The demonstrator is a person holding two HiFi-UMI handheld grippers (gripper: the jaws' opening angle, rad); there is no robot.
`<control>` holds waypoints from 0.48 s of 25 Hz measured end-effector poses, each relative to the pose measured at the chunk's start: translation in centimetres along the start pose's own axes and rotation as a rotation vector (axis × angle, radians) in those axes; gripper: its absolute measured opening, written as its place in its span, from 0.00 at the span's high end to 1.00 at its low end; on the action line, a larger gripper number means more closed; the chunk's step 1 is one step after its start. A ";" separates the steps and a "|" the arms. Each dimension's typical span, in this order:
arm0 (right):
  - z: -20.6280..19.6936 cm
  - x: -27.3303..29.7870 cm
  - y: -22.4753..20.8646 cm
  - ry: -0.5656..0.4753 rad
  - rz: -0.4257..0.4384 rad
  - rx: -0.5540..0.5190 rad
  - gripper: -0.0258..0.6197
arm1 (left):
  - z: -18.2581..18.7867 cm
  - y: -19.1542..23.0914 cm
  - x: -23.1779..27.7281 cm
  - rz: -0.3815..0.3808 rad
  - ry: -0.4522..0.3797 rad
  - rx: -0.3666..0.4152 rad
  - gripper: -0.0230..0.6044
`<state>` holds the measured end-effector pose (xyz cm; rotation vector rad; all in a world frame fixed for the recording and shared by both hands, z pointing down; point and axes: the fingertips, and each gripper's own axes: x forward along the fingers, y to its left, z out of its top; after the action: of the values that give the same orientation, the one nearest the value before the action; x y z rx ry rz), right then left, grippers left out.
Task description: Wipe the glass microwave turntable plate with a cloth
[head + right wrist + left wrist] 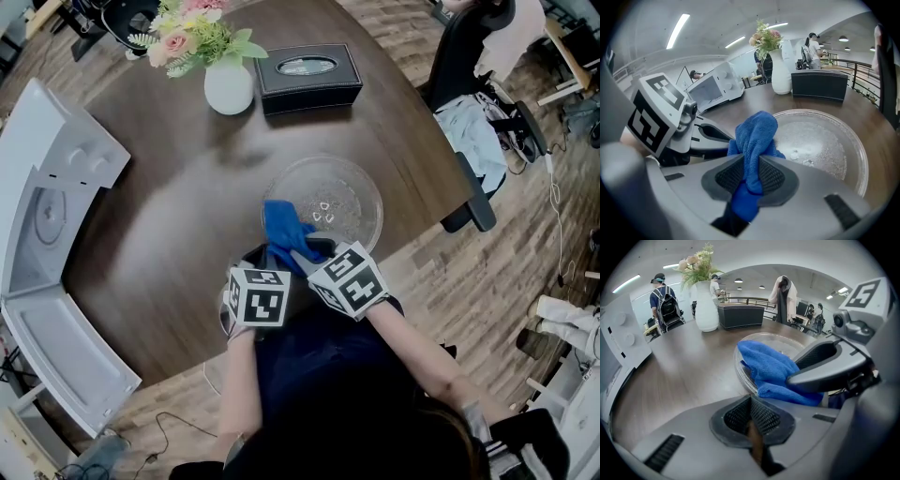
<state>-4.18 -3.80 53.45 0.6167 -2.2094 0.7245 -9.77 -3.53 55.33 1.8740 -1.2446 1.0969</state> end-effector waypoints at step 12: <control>-1.3 -3.8 -7.1 -0.022 -0.156 0.100 0.85 | 0.0 -0.1 0.0 -0.004 0.003 0.005 0.96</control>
<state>3.18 -7.28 53.52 0.8401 -2.1271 0.7530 -9.69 -3.54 55.34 1.8772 -1.2362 1.1018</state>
